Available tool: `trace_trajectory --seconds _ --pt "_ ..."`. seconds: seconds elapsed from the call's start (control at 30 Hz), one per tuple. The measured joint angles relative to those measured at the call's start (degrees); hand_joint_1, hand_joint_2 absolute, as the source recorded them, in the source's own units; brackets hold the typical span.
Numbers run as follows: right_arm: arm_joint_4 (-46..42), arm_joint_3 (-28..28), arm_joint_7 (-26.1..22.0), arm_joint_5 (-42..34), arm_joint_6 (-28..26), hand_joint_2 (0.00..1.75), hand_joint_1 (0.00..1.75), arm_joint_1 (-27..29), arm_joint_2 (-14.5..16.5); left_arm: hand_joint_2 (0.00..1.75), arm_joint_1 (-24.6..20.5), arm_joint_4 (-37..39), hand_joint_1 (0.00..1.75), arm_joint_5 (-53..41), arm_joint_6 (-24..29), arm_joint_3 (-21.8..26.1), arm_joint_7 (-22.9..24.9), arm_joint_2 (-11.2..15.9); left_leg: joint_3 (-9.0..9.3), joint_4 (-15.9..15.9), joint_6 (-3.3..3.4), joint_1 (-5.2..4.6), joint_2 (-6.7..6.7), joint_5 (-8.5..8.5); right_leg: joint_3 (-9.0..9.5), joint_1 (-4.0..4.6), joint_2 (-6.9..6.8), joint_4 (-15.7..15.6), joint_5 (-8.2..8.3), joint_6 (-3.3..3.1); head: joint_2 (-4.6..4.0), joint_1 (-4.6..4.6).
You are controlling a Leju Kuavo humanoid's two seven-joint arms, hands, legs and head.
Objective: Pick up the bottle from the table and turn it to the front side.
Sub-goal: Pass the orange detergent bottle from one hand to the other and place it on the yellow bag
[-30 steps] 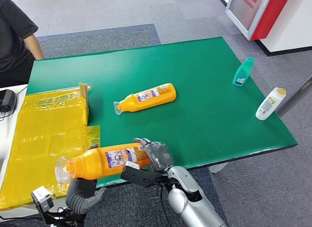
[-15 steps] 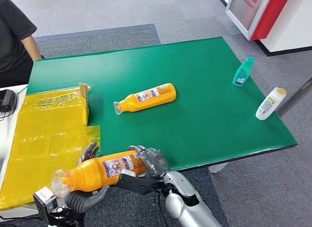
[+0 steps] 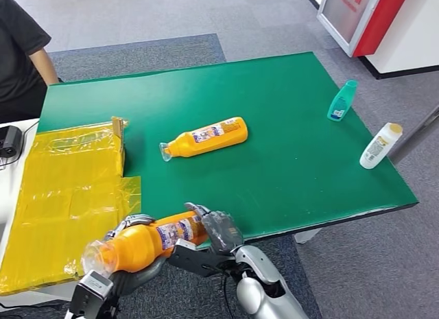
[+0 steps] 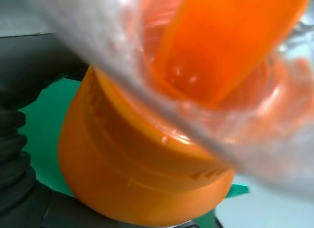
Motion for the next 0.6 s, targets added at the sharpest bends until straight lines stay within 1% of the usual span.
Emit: trace_trajectory --seconds 0.17,0.27,0.37,0.43,0.53,0.6 --pt "-2.3 -0.9 0.0 -0.5 0.1 1.75 0.00 1.0 0.0 1.75 0.5 -1.3 1.75 -3.1 2.5 -0.1 0.2 0.1 0.00 0.0 0.00 0.00 0.00 0.00 -0.01 0.00 0.00 0.0 0.00 0.00 0.00 0.01" --pt "-4.0 -1.8 0.3 -0.4 0.3 1.75 0.00 1.9 0.0 1.75 1.0 -3.6 1.75 -9.5 8.3 0.2 0.5 0.1 0.00 0.0 0.00 0.00 0.00 0.00 -0.01 0.00 0.00 0.0 -0.01 0.00 0.00 0.01" --pt "-5.8 -3.0 0.8 -0.2 1.0 1.75 0.00 3.0 0.0 1.75 1.1 -7.3 1.75 -16.6 14.4 2.0 2.1 0.3 0.00 0.0 0.00 0.00 0.00 -0.01 -0.01 0.00 0.00 0.0 -0.01 -0.01 0.00 0.00" --pt "-6.8 -3.5 1.0 -0.1 1.5 1.75 0.00 3.7 0.0 1.75 0.9 -9.4 1.75 -19.1 15.9 3.9 3.1 0.3 0.00 0.0 -0.01 0.00 0.00 0.00 -0.01 0.01 0.00 0.0 -0.01 -0.01 0.00 0.00" --pt "-7.7 -4.1 1.0 -0.1 1.7 1.75 0.00 4.2 0.0 1.75 0.9 -11.6 1.75 -20.8 16.7 5.7 3.5 0.5 0.00 0.0 -0.01 0.01 0.00 0.00 -0.01 0.02 0.00 0.0 -0.01 -0.01 0.00 0.00" --pt "-8.1 -4.4 1.0 0.1 1.8 1.75 0.00 4.5 0.0 1.75 0.8 -12.5 1.75 -24.4 18.6 6.5 4.5 0.5 0.00 0.0 -0.01 0.01 0.00 0.00 0.00 0.02 0.00 0.0 -0.01 -0.01 0.00 0.01"
